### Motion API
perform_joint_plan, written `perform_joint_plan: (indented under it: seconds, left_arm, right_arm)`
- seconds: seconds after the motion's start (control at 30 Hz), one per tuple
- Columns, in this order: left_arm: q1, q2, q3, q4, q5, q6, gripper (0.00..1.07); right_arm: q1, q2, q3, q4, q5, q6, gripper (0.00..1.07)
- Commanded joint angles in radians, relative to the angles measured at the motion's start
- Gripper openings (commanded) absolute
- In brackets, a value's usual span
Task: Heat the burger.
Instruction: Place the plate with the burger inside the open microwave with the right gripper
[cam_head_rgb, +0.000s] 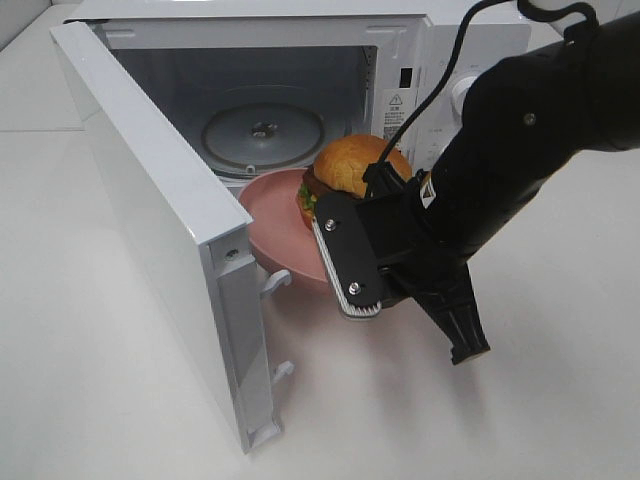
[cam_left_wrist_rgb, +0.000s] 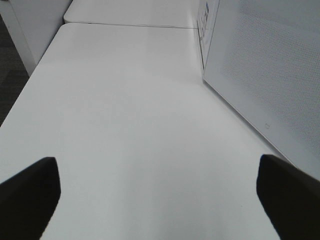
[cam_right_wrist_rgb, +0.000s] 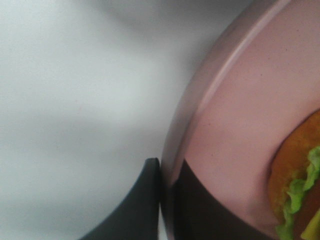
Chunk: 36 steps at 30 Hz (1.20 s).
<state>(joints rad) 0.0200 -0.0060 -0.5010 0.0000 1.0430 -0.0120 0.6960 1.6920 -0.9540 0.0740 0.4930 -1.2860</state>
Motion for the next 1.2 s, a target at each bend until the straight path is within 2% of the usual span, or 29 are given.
perform_joint_plan:
  seconds: [0.03, 1.2]
  left_arm:
    - [0.000, -0.015, 0.002, -0.009, -0.008, -0.003, 1.02]
    - [0.000, -0.015, 0.002, -0.009, -0.008, -0.003, 1.02]
  right_arm:
    - [-0.002, 0.005, -0.035, 0.002, -0.015, -0.030, 0.00]
    - [0.001, 0.150, -0.304, -0.005, 0.168, -0.067, 0.00]
